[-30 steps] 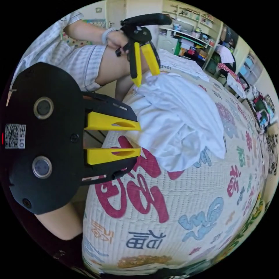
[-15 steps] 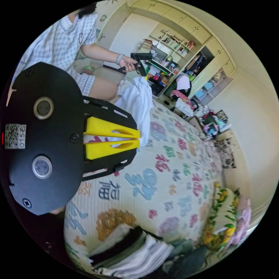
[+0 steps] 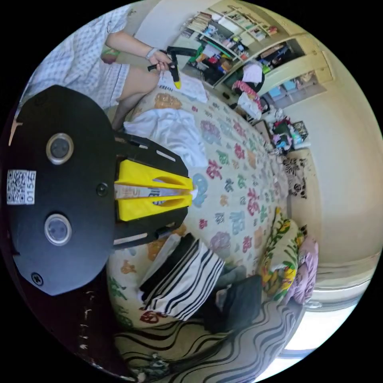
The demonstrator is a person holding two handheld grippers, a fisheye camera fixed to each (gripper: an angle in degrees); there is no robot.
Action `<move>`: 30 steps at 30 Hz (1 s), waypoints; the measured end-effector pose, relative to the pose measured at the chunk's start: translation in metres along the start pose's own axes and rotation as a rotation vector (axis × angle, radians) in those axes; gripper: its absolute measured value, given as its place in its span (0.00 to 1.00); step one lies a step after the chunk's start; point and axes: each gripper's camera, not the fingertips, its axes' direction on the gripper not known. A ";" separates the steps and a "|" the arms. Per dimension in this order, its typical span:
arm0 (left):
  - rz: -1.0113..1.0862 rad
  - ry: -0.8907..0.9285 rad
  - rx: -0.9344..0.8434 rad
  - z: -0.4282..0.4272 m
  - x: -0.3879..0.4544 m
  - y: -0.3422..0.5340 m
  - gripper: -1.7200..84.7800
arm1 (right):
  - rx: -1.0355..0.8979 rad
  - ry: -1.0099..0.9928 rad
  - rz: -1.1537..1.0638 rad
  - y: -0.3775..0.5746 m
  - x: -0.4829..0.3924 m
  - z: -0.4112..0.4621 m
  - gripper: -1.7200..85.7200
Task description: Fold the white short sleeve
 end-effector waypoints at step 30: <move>0.637 -0.193 -0.506 0.323 -0.015 0.023 0.08 | -0.445 -0.272 -0.443 0.062 -0.099 0.192 0.09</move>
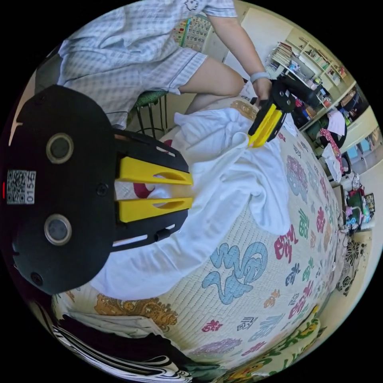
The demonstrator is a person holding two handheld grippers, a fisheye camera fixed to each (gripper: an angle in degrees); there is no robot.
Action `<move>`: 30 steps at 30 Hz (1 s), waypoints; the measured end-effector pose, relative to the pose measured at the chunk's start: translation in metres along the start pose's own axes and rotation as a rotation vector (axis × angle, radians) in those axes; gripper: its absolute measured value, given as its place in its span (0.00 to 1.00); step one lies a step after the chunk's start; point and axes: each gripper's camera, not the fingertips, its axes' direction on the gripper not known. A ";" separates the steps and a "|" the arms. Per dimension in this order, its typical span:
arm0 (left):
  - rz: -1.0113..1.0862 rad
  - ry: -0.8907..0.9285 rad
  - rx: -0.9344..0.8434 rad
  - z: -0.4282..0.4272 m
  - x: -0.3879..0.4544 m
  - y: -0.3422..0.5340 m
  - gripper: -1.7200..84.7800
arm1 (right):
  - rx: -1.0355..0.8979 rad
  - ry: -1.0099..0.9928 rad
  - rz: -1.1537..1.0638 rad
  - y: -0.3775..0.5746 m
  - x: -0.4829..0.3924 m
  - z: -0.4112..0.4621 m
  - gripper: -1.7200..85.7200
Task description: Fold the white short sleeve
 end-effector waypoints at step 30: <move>0.370 -0.002 -0.074 0.076 0.138 0.005 0.11 | -0.073 0.065 -0.216 -0.009 -0.155 0.045 0.10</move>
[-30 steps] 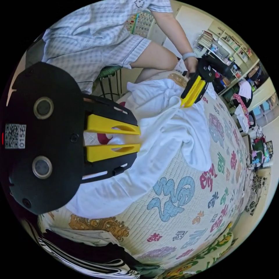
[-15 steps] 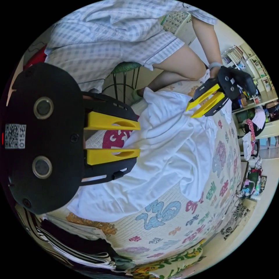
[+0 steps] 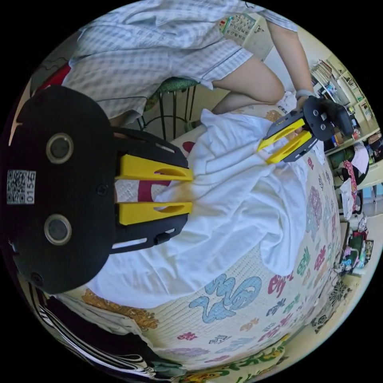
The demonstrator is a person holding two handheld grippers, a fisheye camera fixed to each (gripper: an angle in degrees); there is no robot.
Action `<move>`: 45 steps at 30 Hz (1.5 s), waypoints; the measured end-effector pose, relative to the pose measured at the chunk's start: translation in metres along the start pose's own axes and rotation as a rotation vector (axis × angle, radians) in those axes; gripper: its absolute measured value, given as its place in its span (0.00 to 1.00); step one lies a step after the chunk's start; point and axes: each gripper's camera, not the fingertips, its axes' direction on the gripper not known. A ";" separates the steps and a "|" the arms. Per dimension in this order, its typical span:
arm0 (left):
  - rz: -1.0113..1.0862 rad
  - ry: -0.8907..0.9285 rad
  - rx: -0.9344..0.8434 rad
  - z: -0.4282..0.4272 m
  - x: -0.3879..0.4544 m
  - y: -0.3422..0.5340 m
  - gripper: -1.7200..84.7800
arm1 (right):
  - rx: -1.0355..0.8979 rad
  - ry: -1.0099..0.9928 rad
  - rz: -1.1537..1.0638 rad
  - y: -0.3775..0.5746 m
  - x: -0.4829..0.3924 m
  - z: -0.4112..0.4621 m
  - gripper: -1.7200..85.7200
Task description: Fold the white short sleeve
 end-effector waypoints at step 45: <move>-0.554 -0.871 0.482 -0.488 -0.037 -0.136 0.06 | 0.540 0.354 0.313 -0.267 0.005 -0.434 0.06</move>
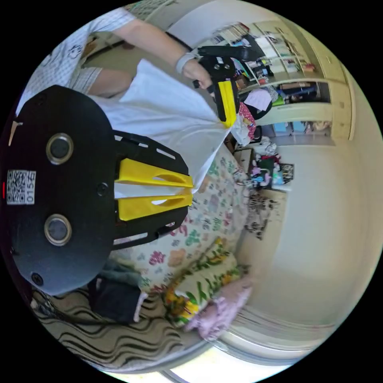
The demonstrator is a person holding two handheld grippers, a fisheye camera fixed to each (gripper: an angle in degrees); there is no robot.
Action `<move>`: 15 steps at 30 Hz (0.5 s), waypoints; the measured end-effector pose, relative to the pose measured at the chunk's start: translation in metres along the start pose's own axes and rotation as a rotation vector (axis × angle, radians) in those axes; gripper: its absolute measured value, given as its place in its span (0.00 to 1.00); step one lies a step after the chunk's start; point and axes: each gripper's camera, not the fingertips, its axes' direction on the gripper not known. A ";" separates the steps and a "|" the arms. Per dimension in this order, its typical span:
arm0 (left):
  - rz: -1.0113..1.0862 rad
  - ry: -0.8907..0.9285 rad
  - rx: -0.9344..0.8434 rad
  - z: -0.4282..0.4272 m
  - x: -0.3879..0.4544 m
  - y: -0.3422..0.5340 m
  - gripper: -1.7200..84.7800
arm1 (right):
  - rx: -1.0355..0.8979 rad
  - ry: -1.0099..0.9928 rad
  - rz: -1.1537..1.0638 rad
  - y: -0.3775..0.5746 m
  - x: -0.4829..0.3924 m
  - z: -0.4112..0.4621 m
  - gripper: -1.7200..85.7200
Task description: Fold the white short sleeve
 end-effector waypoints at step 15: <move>-0.495 0.562 -0.674 0.112 0.013 0.318 0.13 | -0.654 -0.513 0.290 0.337 0.074 0.181 0.12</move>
